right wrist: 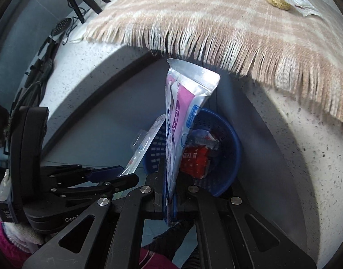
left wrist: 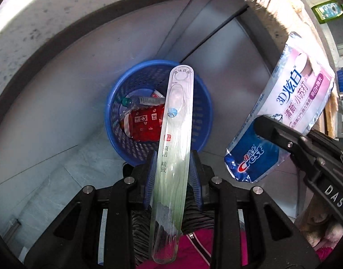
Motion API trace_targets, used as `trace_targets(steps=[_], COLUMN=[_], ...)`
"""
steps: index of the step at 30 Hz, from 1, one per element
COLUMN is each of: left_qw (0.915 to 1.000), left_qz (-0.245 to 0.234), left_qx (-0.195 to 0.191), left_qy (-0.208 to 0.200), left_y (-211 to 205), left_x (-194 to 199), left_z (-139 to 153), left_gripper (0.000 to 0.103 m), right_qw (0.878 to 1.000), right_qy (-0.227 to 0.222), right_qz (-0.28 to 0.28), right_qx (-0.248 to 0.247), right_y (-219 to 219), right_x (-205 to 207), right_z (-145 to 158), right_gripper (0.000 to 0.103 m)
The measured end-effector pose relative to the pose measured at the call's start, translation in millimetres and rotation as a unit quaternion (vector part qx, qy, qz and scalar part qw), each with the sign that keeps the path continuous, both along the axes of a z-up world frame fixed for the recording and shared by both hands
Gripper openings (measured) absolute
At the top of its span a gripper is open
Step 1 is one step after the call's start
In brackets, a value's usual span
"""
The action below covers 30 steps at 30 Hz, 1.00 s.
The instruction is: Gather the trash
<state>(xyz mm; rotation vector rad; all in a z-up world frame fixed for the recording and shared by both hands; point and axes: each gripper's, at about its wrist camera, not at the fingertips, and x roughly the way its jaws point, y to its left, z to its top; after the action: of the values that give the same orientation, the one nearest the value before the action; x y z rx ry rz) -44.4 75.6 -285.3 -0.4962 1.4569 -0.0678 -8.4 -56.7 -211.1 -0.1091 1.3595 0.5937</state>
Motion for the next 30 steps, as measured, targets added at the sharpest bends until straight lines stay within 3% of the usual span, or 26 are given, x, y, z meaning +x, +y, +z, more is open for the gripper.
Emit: trace_targets(steps=[17,19,21,23,30], left_qw=[0.9989,0.9987,0.9985,0.9984,0.9979], left_qz=[-0.005,-0.006,-0.007,-0.006,-0.007], left_qx=[0.043,0.048,0.052,0.054,0.063], left_qy=[0.015,0.017,0.017,0.017,0.013], left_y=[-5,-7,-7,-6,-4], left_x=[23,25,26,26,22], left_z=[-12,-11,-10,-11,-4], left_gripper=[0.031,0.032,0.033,0.034,0.034], right_qw=[0.999,0.999,0.999,0.999,0.999], right_qy=[-0.001,-0.002,-0.002,-0.005,-0.005], right_qz=[0.006,0.007,0.010,0.011,0.014], right_qx=[-0.039,-0.043,-0.042,-0.040,-0.044], right_y=[18,20,20,17,14], right_x=[14,15,16,16,17], right_z=[-28,-29,-29,-28,-26], right_gripper=[0.003,0.009,0.029,0.040,0.043])
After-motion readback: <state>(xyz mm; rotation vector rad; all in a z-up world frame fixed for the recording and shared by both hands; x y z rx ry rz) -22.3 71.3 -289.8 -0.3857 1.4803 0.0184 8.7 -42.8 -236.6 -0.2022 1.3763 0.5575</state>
